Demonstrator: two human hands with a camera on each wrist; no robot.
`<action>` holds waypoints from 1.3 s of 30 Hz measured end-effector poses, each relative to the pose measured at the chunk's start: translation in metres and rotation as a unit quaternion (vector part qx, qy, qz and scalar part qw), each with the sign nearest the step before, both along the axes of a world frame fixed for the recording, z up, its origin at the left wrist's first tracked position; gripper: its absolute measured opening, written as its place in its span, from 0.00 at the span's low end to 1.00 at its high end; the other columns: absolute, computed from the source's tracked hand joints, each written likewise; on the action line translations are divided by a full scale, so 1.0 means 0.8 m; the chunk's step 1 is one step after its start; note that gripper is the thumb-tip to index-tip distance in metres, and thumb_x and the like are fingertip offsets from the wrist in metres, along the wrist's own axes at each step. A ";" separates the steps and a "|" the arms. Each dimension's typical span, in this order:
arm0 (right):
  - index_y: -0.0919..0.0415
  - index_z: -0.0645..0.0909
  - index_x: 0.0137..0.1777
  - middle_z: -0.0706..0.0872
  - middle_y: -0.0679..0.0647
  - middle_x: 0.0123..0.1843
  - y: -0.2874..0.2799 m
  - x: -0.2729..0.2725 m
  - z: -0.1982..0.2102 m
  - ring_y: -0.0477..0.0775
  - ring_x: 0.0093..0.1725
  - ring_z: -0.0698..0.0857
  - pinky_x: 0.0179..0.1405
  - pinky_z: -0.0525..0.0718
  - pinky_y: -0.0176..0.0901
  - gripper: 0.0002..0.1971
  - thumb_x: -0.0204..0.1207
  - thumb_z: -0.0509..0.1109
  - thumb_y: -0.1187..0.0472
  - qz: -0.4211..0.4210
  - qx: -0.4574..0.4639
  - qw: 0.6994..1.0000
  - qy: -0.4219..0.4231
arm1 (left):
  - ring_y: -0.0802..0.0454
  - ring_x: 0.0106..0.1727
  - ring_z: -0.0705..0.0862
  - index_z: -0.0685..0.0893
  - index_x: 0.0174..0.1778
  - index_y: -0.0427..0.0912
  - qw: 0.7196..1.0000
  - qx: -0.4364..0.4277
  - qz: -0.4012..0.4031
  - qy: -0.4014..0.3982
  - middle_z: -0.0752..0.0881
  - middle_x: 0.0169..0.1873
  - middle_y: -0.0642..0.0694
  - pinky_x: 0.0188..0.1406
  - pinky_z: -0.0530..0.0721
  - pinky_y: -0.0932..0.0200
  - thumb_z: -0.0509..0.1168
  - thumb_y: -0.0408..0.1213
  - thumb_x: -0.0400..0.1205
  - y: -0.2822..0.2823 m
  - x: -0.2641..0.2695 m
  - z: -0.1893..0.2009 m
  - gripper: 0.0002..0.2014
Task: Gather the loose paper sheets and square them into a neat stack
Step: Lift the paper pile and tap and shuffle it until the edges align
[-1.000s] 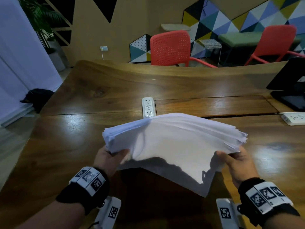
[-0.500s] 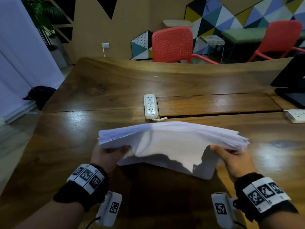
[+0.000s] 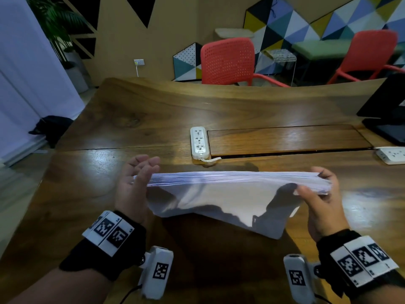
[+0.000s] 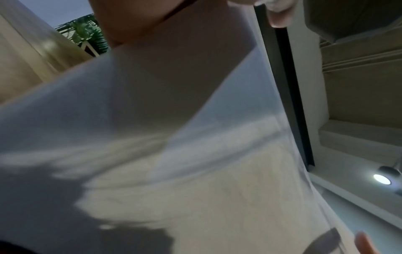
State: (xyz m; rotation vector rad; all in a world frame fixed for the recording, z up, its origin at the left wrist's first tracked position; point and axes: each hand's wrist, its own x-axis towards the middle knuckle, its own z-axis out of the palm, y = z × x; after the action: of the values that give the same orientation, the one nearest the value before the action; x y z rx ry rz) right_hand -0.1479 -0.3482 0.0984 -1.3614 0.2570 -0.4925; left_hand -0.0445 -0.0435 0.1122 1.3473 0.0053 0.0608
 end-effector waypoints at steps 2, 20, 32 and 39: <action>0.47 0.72 0.50 0.83 0.50 0.42 -0.001 0.003 0.006 0.37 0.34 0.84 0.33 0.81 0.27 0.16 0.65 0.70 0.60 -0.018 0.015 1.000 -0.010 | 0.52 0.45 0.85 0.79 0.42 0.53 0.999 0.010 0.035 0.021 0.88 0.41 0.50 0.54 0.78 0.48 0.69 0.38 0.68 -0.004 0.002 -0.001 0.09; 0.45 0.75 0.43 0.77 0.48 0.37 0.019 0.032 0.032 0.48 0.36 0.78 0.47 0.74 0.50 0.11 0.64 0.73 0.54 -0.152 0.077 0.985 0.025 | 0.63 0.31 0.88 0.81 0.36 0.48 1.000 -0.013 0.011 0.001 0.90 0.37 0.54 0.25 0.85 0.68 0.73 0.43 0.53 -0.008 0.016 -0.010 0.16; 0.45 0.75 0.44 0.80 0.52 0.42 0.003 0.044 0.023 0.50 0.40 0.77 0.45 0.73 0.45 0.13 0.72 0.65 0.68 -0.198 0.072 0.976 0.054 | 0.55 0.38 0.82 0.81 0.34 0.49 0.998 0.041 0.035 0.022 0.88 0.41 0.53 0.32 0.82 0.64 0.69 0.35 0.68 -0.019 0.027 0.001 0.04; 0.46 0.76 0.49 0.72 0.44 0.45 0.008 0.055 0.032 0.52 0.60 0.73 0.68 0.71 0.54 0.24 0.62 0.68 0.30 -0.140 0.085 0.978 0.130 | 0.60 0.32 0.88 0.81 0.40 0.48 0.997 0.032 -0.066 -0.006 0.90 0.33 0.53 0.27 0.85 0.66 0.81 0.62 0.39 -0.007 0.029 0.003 0.36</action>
State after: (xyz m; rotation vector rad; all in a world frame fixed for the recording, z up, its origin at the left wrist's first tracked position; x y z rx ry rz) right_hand -0.1040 -0.3417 0.1243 -1.2249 0.6977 -0.5124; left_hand -0.0215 -0.0490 0.1144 1.4087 -0.0965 -0.0432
